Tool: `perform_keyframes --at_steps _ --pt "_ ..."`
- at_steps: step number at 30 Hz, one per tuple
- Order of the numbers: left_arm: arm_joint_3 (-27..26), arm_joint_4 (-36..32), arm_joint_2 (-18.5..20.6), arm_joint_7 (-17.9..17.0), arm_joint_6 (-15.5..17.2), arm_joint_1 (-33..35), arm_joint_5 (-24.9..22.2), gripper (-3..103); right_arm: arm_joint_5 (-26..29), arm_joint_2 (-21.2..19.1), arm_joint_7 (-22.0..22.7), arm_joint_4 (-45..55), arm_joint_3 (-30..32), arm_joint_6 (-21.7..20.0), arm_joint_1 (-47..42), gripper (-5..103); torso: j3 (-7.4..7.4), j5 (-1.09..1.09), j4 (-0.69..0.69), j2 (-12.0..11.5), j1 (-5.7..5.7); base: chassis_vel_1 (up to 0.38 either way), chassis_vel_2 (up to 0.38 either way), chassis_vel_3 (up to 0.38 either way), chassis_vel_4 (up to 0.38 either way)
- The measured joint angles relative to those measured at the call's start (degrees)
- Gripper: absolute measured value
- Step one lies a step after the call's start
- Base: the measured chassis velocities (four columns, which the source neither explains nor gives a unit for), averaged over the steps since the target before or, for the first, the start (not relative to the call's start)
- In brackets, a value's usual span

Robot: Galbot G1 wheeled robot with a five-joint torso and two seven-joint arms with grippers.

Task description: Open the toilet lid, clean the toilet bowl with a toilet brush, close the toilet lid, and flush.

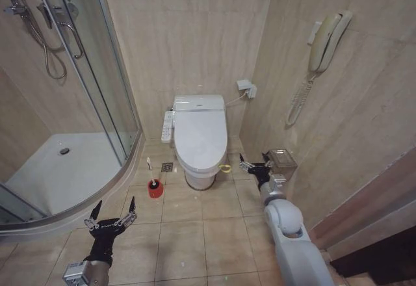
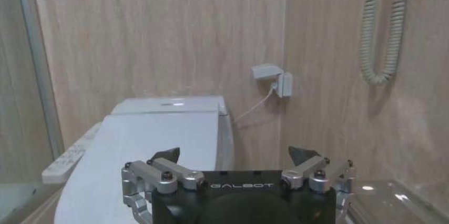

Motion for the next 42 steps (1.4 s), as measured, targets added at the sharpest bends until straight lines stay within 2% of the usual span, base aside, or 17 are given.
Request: perform_keyframes --at_steps 4,7,10,24,28,33,42 --pt "0.0 0.0 0.0 0.0 0.0 0.0 0.0 100 0.1 -1.2 -0.9 -1.5 0.1 2.6 -1.1 100 0.00 0.00 0.01 0.0 0.00 0.000 0.000 0.000 0.000" --pt "0.0 0.0 0.0 0.0 0.0 0.0 0.0 100 0.1 -2.1 -1.9 -5.6 0.4 7.8 -1.3 100 0.00 0.01 0.02 0.0 0.00 0.000 0.000 0.000 0.000" --pt "0.0 0.0 0.0 0.0 0.0 0.0 0.0 100 0.8 -2.9 -2.0 -6.7 0.8 9.2 -1.5 100 0.00 0.01 0.02 0.0 0.00 0.000 0.000 0.000 0.000" --pt "0.0 0.0 0.0 0.0 0.0 0.0 0.0 100 3.9 -3.8 0.0 1.1 0.5 9.5 -7.7 100 0.00 0.00 0.01 0.0 0.00 0.000 0.000 0.000 0.000" --pt "0.0 0.0 0.0 0.0 0.0 0.0 0.0 100 3.5 -3.8 0.3 1.8 0.5 12.3 -9.3 100 0.00 0.00 0.02 0.0 0.00 0.000 0.000 0.000 0.000" --pt "0.0 0.0 0.0 0.0 0.0 0.0 0.0 100 3.4 -4.3 1.0 2.7 0.6 13.9 -11.4 100 0.00 0.00 0.01 0.0 0.00 0.000 0.000 0.000 0.000" --pt "0.0 0.0 0.0 0.0 0.0 0.0 0.0 100 3.5 -4.6 -0.1 3.7 0.6 15.1 -12.7 100 0.00 0.00 0.02 0.0 0.00 0.000 0.000 0.000 0.000"
